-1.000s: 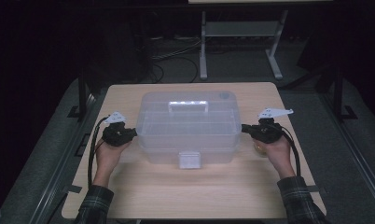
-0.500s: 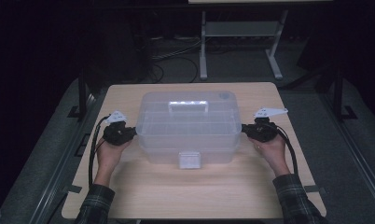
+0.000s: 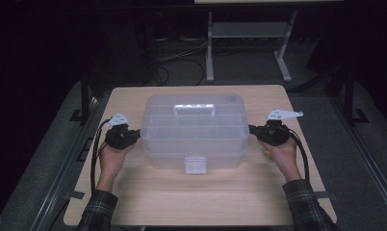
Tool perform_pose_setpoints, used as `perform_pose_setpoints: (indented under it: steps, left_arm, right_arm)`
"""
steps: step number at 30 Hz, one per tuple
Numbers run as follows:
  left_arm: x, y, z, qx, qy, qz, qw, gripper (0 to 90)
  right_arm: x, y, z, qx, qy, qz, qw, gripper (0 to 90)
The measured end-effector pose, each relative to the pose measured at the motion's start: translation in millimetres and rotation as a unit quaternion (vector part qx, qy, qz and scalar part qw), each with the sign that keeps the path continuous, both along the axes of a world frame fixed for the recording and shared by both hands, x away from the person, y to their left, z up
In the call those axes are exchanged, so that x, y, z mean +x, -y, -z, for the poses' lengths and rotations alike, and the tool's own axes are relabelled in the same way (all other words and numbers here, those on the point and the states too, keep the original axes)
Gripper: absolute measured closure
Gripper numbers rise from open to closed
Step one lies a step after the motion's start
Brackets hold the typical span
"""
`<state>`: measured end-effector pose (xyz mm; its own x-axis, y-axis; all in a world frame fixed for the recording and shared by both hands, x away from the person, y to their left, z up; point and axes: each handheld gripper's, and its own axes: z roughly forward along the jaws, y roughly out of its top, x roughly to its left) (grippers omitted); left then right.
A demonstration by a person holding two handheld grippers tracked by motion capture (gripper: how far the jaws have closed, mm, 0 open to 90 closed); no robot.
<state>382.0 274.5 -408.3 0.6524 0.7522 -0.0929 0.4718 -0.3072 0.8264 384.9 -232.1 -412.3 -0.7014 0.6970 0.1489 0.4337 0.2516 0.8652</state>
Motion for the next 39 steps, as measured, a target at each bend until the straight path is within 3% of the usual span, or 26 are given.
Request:
perform_pose_setpoints:
  steps: [2,6,25,26,27,28,30,31,35,39]
  left_arm:
    - [0.0,-0.5,0.8,-0.005,-0.001,0.0,1.0,89.8]
    - [-0.2,-0.5,0.9,-0.005,0.0,0.0,1.0,89.8]
    - [-0.4,1.5,0.9,-0.002,0.0,-0.004,1.0,90.0]
    - [0.0,1.9,1.5,-0.005,0.001,-0.005,1.0,90.0]
    - [0.0,1.9,1.5,-0.005,0.001,-0.005,1.0,90.0]
    - [-0.1,1.8,1.5,-0.005,0.001,-0.005,1.0,90.0]
    - [-0.1,1.6,1.6,-0.005,0.001,-0.004,1.0,90.0]
    - [0.2,1.1,1.9,-0.005,0.001,-0.002,1.0,90.0]
    - [0.7,1.2,2.2,-0.005,0.003,-0.001,1.0,90.0]
    - [0.4,2.4,2.1,-0.001,0.004,-0.003,1.0,90.0]
  right_arm:
    - [1.7,-3.4,2.6,-0.02,-0.008,0.005,0.9997,90.0]
    - [5.6,-4.7,11.2,-0.03,-0.02,0.004,0.9993,90.0]
    - [4.7,-3.3,15.6,-0.021,-0.021,-0.005,0.9995,90.0]
    - [6.2,-8.8,19.1,-0.044,-0.029,-0.01,0.9986,90.0]
    - [6.2,-8.8,19.1,-0.044,-0.029,-0.01,0.9986,90.0]
    - [5.5,-13.4,22.2,-0.063,-0.021,0.0,0.9978,90.0]
    - [5.9,-12.5,22.5,-0.058,-0.023,-0.003,0.998,90.0]
    - [6.7,-8.5,22.6,-0.04,-0.028,-0.011,0.9988,90.0]
    - [6.0,-8.3,22.0,-0.038,-0.023,-0.012,0.9989,90.0]
    - [6.4,-5.2,23.9,-0.019,-0.03,-0.016,0.9992,90.0]
